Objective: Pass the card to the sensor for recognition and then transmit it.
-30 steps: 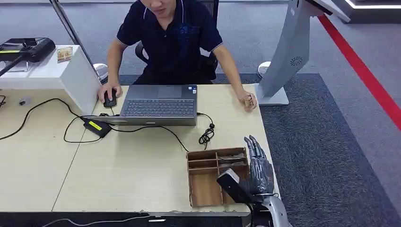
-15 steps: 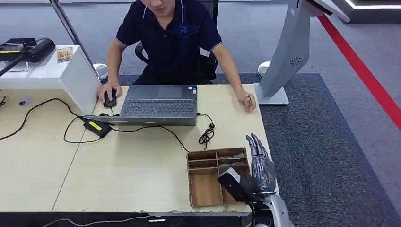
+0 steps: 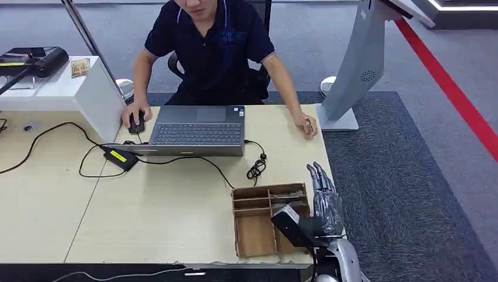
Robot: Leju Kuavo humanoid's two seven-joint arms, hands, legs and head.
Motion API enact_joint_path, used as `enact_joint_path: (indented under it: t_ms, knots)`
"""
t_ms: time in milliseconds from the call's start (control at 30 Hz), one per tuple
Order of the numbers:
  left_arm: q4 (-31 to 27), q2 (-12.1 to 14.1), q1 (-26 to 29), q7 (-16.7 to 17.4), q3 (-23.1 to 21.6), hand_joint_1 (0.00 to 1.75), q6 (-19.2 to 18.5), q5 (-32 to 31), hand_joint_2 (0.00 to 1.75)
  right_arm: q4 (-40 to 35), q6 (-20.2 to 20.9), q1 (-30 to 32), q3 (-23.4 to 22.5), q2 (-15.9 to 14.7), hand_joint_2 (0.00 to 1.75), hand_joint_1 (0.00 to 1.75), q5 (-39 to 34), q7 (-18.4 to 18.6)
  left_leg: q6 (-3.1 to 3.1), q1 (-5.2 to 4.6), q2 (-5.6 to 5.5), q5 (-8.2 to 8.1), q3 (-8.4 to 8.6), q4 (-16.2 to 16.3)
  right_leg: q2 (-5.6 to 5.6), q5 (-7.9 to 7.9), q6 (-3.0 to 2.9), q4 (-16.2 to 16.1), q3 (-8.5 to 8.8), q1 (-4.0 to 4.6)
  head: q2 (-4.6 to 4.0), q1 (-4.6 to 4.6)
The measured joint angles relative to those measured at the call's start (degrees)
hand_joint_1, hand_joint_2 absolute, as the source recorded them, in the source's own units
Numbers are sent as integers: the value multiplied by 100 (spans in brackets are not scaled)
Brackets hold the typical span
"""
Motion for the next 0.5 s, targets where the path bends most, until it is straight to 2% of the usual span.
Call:
enact_joint_path:
  t_ms: [500]
  knots:
    - [0, 0, 0, 0, 2, 0, -24, 17, 0, 0, 35, 0, 0, 4, 175, 0, 0, 44, 0, 0, 0, 0, 1, 0, 0, 0, 0, 0, 0, 0, 0, 0]
